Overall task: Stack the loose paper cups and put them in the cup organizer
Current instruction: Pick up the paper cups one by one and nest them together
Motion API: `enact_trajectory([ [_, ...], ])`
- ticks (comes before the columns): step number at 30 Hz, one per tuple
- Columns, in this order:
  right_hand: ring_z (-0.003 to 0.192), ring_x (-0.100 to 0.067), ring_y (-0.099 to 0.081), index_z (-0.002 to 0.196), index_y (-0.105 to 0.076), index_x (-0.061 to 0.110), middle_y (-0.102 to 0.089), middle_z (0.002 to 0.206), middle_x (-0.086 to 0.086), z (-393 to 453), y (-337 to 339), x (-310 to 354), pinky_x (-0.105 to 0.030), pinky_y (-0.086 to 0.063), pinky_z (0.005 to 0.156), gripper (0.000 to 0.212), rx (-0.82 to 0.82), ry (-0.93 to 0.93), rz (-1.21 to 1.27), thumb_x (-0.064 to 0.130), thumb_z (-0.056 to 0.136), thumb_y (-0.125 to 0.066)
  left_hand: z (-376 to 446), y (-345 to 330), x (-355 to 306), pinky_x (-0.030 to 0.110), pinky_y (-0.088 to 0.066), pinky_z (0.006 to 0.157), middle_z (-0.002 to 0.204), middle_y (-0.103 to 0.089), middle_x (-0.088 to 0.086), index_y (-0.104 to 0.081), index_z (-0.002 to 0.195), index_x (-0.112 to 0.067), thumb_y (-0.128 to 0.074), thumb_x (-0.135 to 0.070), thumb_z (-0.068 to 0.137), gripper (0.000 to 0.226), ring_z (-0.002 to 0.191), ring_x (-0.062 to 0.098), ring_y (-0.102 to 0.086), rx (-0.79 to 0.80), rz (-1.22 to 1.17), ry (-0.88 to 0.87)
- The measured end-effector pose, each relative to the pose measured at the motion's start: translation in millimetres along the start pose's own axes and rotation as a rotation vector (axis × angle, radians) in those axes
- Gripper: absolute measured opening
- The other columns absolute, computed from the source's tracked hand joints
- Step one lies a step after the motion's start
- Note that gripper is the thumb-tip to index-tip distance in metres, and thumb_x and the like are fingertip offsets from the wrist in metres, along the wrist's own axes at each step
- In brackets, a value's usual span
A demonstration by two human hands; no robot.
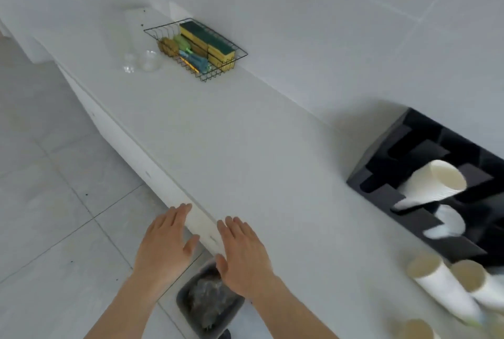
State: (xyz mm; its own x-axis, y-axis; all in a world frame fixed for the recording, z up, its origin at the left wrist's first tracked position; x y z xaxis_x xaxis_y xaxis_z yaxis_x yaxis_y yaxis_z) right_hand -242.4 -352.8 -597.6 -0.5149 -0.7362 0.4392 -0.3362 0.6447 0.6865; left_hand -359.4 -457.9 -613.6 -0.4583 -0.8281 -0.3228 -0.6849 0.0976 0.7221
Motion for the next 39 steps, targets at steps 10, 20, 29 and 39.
enact_trajectory([
  [10, 0.154, -0.027, -0.028, 0.158, -0.031, 0.013, -0.035, 0.164, -0.006, -53, 156, 39, -0.036, -0.019, 0.127, 0.064, -0.288, -0.067, 0.001, 0.029, 0.102, -0.057, -59, 148, -65, 0.038, -0.029, 0.122, 0.163, -0.028, -0.009, -0.017, 0.157, -0.030, -0.046, -0.063, 0.092, 0.078, 0.149, 0.014, -0.029, -0.192, -0.045, -0.199],
  [20, 0.116, -0.030, -0.062, 0.139, -0.056, 0.013, -0.064, 0.129, -0.002, -227, 275, -81, -0.041, -0.055, 0.095, 0.063, -0.762, -0.405, -0.015, 0.024, 0.080, -0.074, -85, 158, -285, 0.037, -0.012, 0.125, 0.167, -0.012, -0.010, -0.009, 0.157, -0.038, -0.062, -0.073, 0.068, 0.109, 0.153, 0.012, -0.014, -0.035, 0.012, -0.689],
  [29, 0.140, -0.027, -0.051, 0.151, -0.043, 0.020, -0.055, 0.150, -0.002, -417, 202, -176, -0.041, -0.044, 0.115, 0.114, -0.744, -0.703, -0.106, 0.024, 0.048, -0.091, -143, 43, -460, 0.045, -0.004, 0.126, 0.165, -0.016, -0.001, -0.003, 0.157, -0.030, -0.073, -0.052, 0.070, 0.115, 0.153, 0.020, -0.013, 0.040, 0.461, -0.963],
  [39, 0.127, -0.023, -0.052, 0.147, -0.048, 0.017, -0.060, 0.137, 0.003, -600, 121, -206, -0.040, -0.053, 0.100, 0.099, -1.098, -0.994, 0.071, 0.017, 0.056, -0.087, -276, -45, -546, 0.032, -0.050, 0.090, 0.132, -0.021, -0.023, -0.024, 0.146, -0.038, -0.075, -0.045, 0.068, 0.094, 0.117, 0.015, -0.055, 0.274, 0.125, -1.201],
])
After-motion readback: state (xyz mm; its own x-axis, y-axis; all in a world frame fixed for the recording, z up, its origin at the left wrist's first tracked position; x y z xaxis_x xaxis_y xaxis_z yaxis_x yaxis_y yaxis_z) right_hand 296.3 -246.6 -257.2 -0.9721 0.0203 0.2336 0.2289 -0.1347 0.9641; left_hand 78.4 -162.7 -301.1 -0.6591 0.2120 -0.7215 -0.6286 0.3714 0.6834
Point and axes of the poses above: each hand's wrist, its own z-axis towards the middle knuckle, its own y-axis out of the back of the hand, x = y × z, the point moved 8 cm from there along z, towards the middle knuckle
